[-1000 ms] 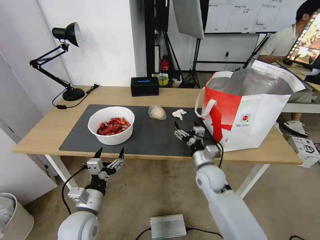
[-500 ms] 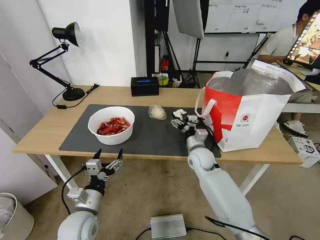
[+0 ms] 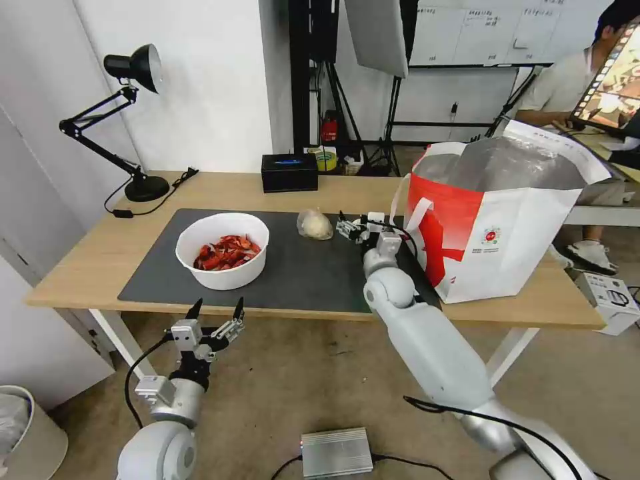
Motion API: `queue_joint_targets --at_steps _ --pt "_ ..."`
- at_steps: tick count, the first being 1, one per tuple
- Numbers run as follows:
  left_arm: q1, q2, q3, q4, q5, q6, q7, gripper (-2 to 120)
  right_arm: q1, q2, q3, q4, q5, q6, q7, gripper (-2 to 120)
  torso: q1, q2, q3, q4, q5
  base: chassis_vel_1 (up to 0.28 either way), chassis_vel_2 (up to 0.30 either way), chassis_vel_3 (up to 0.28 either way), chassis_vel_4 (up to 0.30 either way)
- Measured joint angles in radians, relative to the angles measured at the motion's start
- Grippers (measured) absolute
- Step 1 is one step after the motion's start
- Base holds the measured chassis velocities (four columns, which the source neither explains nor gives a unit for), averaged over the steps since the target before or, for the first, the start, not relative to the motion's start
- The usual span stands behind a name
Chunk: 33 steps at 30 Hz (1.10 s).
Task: Pick up the trash from the table and place it into the takeout bag.
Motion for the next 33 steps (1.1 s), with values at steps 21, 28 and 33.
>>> queue_joint_targets --at_steps 21,28,33 --pt "-0.001 -0.009 0.007 0.020 0.010 -0.002 0.021 100 0.087 0.031 -0.037 -0.116 0.012 -0.099 0.082 100 0.000 0.000 0.000 0.0000 0.0000 0.000 0.000 0.000 0.000" --pt "-0.003 -0.012 0.012 0.024 0.013 -0.002 0.024 100 0.093 0.039 -0.018 -0.147 -0.001 -0.107 0.085 100 0.000 0.000 0.000 0.0000 0.0001 0.000 0.000 0.000 0.000" --pt "-0.003 -0.014 0.015 0.028 0.018 -0.002 0.025 100 0.093 0.045 -0.009 -0.168 -0.014 -0.107 0.075 100 0.000 0.000 0.000 -0.0001 0.0001 0.000 0.000 0.000 0.000"
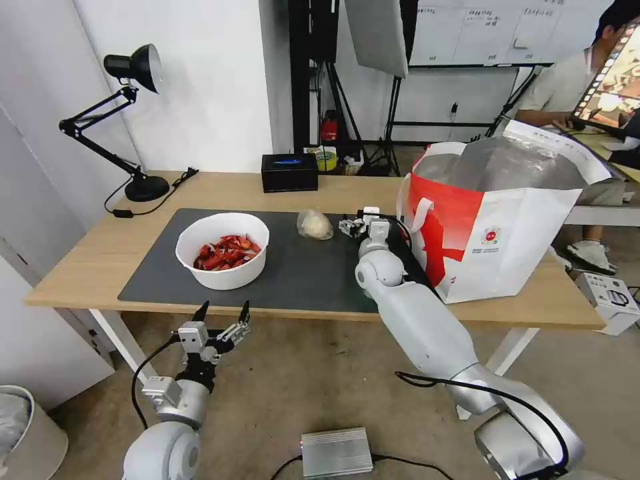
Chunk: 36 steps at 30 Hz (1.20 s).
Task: Pick up the trash from the table and place it into the takeout bag.
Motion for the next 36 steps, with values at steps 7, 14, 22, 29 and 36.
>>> queue_joint_targets --at_steps 7,14,22,29,36 --pt "-0.001 -0.006 0.004 0.001 0.008 0.000 0.001 100 -0.001 0.008 0.008 -0.018 -0.013 0.004 -0.016 100 0.000 0.000 0.000 0.0000 0.0000 0.000 0.000 0.000 0.000" --pt "0.005 -0.014 0.003 0.001 0.014 0.000 0.001 100 0.000 0.018 0.011 -0.035 -0.014 0.005 -0.023 100 0.000 0.000 0.000 0.0000 0.0000 0.000 0.000 0.000 0.000" --pt "0.013 -0.020 -0.003 -0.006 0.017 -0.001 0.001 100 -0.001 0.024 0.015 -0.044 -0.013 0.006 -0.024 100 0.000 0.000 0.000 0.0001 0.0000 0.000 0.000 0.000 0.000" --pt "0.018 -0.022 -0.005 -0.009 0.018 -0.004 0.003 100 -0.014 0.025 0.022 -0.046 -0.005 -0.001 -0.015 73 0.000 0.000 0.000 0.0000 0.0000 0.000 0.000 0.000 0.000" --pt "0.018 -0.023 -0.003 -0.009 0.018 -0.005 0.004 100 -0.016 0.024 0.025 -0.046 0.002 -0.002 -0.012 52 0.000 0.000 0.000 0.0000 0.0000 0.000 0.000 0.000 0.000"
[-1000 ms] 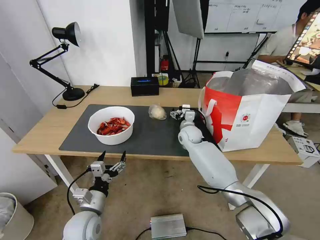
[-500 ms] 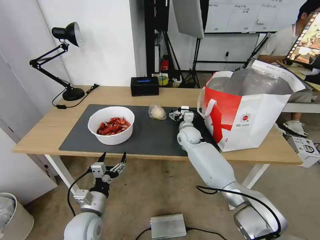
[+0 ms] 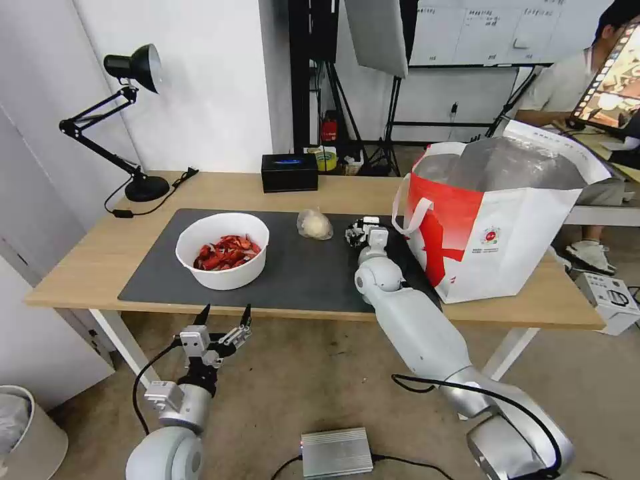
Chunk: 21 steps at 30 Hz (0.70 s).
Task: Pick up the trash from the table and place it into the takeout bag.
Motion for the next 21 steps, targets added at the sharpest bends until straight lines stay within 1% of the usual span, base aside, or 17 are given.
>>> queue_joint_targets --at_steps 1,2,5,6,8,9,10,12,13,14,21 --pt "0.000 -0.002 0.001 0.000 0.001 0.000 0.000 100 0.000 0.000 0.001 0.000 0.004 -0.001 0.002 43 0.000 0.000 0.000 0.0000 0.0000 0.000 0.000 0.000 0.000" --pt "0.000 -0.002 0.001 0.000 0.001 0.000 0.000 100 0.000 0.000 0.001 0.000 0.004 -0.001 0.002 43 0.000 0.000 0.000 0.0000 0.0000 0.000 0.000 0.000 0.000" --pt "0.000 -0.006 0.001 -0.001 0.002 0.000 0.001 100 -0.001 0.002 0.005 0.000 0.007 -0.001 0.003 30 0.000 0.000 0.000 0.0000 0.0000 0.000 0.000 0.000 0.000" --pt "0.000 -0.006 0.001 -0.001 0.002 0.000 0.001 100 -0.001 0.002 0.005 0.000 0.007 -0.001 0.003 30 0.000 0.000 0.000 0.0000 0.0000 0.000 0.000 0.000 0.000" --pt "0.002 -0.007 -0.001 -0.003 0.002 0.000 0.001 100 -0.003 0.003 0.005 0.000 0.008 -0.001 0.003 19 0.000 0.000 0.000 0.0000 0.0000 0.000 0.000 0.000 0.000" --pt "0.002 -0.007 -0.001 -0.003 0.002 0.000 0.001 100 -0.003 0.003 0.005 0.000 0.008 -0.001 0.003 19 0.000 0.000 0.000 0.0000 0.0000 0.000 0.000 0.000 0.000" --pt "0.003 -0.007 -0.002 -0.004 0.002 -0.001 0.001 100 -0.004 0.004 0.005 0.000 0.008 -0.001 0.003 15 0.000 0.000 0.000 0.0000 0.0000 0.000 0.000 0.000 0.000" --pt "0.006 -0.007 -0.004 -0.005 0.002 -0.001 0.001 100 -0.006 0.005 0.005 0.000 0.008 -0.001 0.003 4 0.000 0.000 0.000 0.0000 0.0000 0.000 0.000 0.000 0.000" --pt "0.006 -0.007 -0.004 -0.005 0.002 -0.001 0.001 100 -0.006 0.005 0.005 0.000 0.008 -0.001 0.003 4 0.000 0.000 0.000 0.0000 0.0000 0.000 0.000 0.000 0.000" --pt "0.007 -0.007 -0.005 -0.005 0.002 -0.002 0.001 100 -0.007 0.005 0.005 0.001 0.008 -0.001 0.003 0 0.000 0.000 0.000 0.0000 0.0000 0.000 0.000 0.000 0.000" --pt "0.011 -0.010 -0.008 -0.005 0.002 -0.005 0.001 100 -0.016 0.004 0.004 0.014 0.008 0.016 -0.005 0 0.000 0.000 0.000 0.0000 0.0000 0.000 0.000 0.000 0.000"
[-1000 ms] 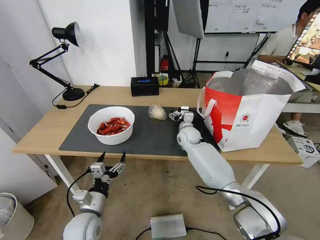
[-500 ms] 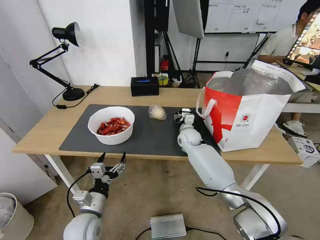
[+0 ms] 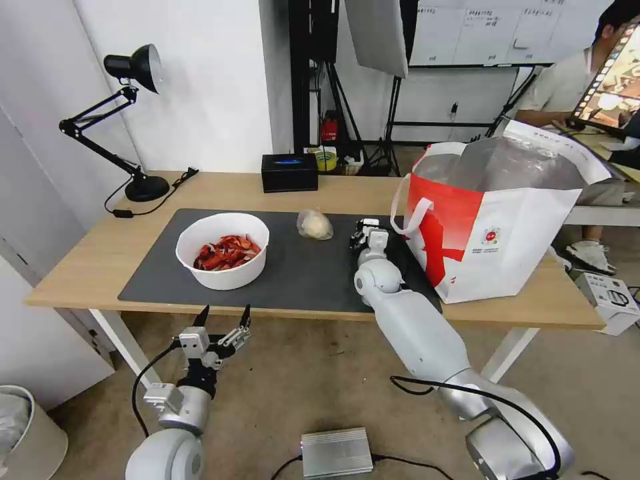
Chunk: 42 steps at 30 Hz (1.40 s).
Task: Pick up the trash from the table and place it into the takeout bag.
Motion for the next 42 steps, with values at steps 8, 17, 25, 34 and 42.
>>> queue_joint_targets --at_steps 8,17,25,34,42 --pt "-0.001 0.004 -0.003 0.001 -0.003 -0.001 0.000 100 -0.015 -0.011 -0.011 0.038 -0.004 0.046 -0.021 0 0.000 0.000 0.000 0.0000 0.0000 0.000 0.000 0.000 0.000" --pt "-0.002 0.016 -0.005 0.006 -0.009 -0.003 0.000 100 -0.038 -0.040 -0.034 0.098 -0.025 0.093 -0.056 0 0.000 0.000 0.000 -0.0001 0.0000 0.000 0.000 0.000 0.000" --pt "0.000 0.024 -0.010 0.006 -0.011 -0.003 -0.001 100 -0.070 -0.057 -0.066 0.175 -0.062 0.161 -0.112 0 0.000 0.000 0.000 0.0000 -0.0001 0.000 0.000 0.000 0.000" --pt "0.011 0.041 -0.030 0.003 -0.031 -0.005 -0.001 100 -0.119 -0.086 -0.093 0.282 -0.191 0.233 -0.153 0 0.000 0.000 0.000 0.0000 -0.0001 0.000 0.000 0.000 0.000" --pt "0.013 0.045 -0.033 -0.005 -0.032 -0.007 -0.001 100 -0.181 -0.134 -0.067 0.394 -0.346 0.308 -0.208 0 0.000 0.000 0.000 0.0000 0.0000 0.000 0.000 0.000 0.000"
